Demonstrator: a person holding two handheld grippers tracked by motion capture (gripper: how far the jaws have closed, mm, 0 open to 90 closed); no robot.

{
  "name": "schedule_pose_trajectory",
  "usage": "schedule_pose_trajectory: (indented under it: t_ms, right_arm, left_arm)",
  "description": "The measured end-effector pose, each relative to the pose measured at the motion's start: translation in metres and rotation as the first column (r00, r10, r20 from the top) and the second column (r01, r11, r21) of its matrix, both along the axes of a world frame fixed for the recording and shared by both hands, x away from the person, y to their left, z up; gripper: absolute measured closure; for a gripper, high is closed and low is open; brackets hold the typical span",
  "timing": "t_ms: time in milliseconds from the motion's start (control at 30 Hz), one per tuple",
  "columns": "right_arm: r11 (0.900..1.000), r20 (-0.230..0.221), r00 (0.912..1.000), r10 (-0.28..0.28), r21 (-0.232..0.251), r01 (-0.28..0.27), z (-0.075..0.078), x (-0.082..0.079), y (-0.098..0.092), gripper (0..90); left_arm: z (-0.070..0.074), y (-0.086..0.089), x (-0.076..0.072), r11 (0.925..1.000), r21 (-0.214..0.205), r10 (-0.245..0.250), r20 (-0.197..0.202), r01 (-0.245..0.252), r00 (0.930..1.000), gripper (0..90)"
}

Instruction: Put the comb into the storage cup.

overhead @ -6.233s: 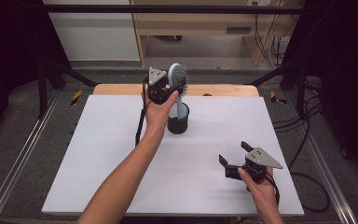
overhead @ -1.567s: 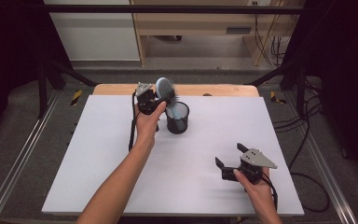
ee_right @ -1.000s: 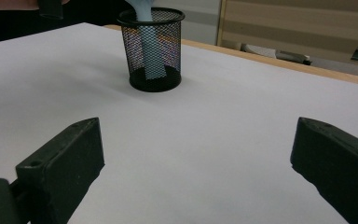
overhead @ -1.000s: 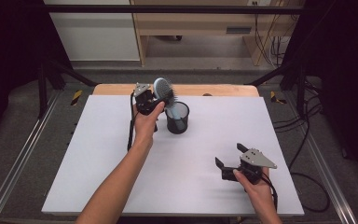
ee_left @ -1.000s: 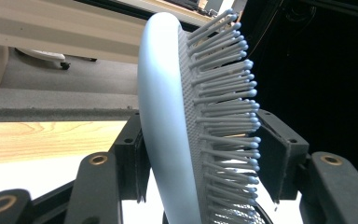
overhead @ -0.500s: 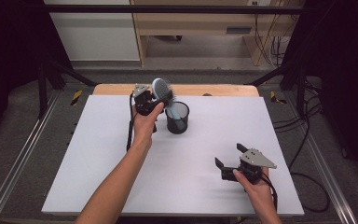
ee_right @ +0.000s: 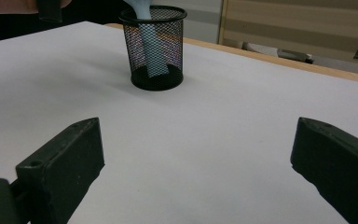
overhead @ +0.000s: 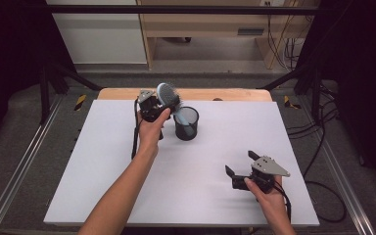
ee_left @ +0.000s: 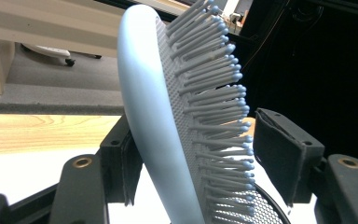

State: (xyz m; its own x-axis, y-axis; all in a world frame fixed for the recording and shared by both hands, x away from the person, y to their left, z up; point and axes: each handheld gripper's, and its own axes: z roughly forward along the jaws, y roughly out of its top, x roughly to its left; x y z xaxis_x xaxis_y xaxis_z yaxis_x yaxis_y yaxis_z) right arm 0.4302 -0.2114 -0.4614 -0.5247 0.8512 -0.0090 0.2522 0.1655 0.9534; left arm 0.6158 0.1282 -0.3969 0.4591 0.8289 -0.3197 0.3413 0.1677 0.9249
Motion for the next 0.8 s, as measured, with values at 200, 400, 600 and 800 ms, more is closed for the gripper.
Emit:
schedule_pose_trajectory:
  t_ms: [200,400,600,800]
  right_arm:
    - [1.0,0.001,1.0,0.001,-0.002,-0.001,-0.0002,0.0002,0.0002,2.9]
    - [1.0,-0.002,1.0,0.003,-0.003,-0.003,-0.0003,-0.0002,0.0006,2.9]
    - [1.0,-0.003,1.0,0.004,-0.002,-0.004,-0.0003,-0.0001,0.0005,2.9]
    - [1.0,-0.002,1.0,0.004,-0.002,-0.004,-0.0003,-0.0001,0.0006,2.9]
  left_arm:
    - [-0.0013,0.0004,-0.0003,1.0,0.0,-0.003,-0.003,0.003,1.0,34.9]
    - [-0.0029,-0.0004,-0.0012,1.0,-0.001,-0.008,-0.008,0.008,0.9999,33.3]
    - [-0.0029,-0.001,-0.0015,0.9999,0.004,-0.014,-0.012,0.014,0.9998,29.6]
    - [-0.0023,-0.0004,-0.0029,0.9998,0.016,-0.007,-0.006,0.007,1.0,25.0]
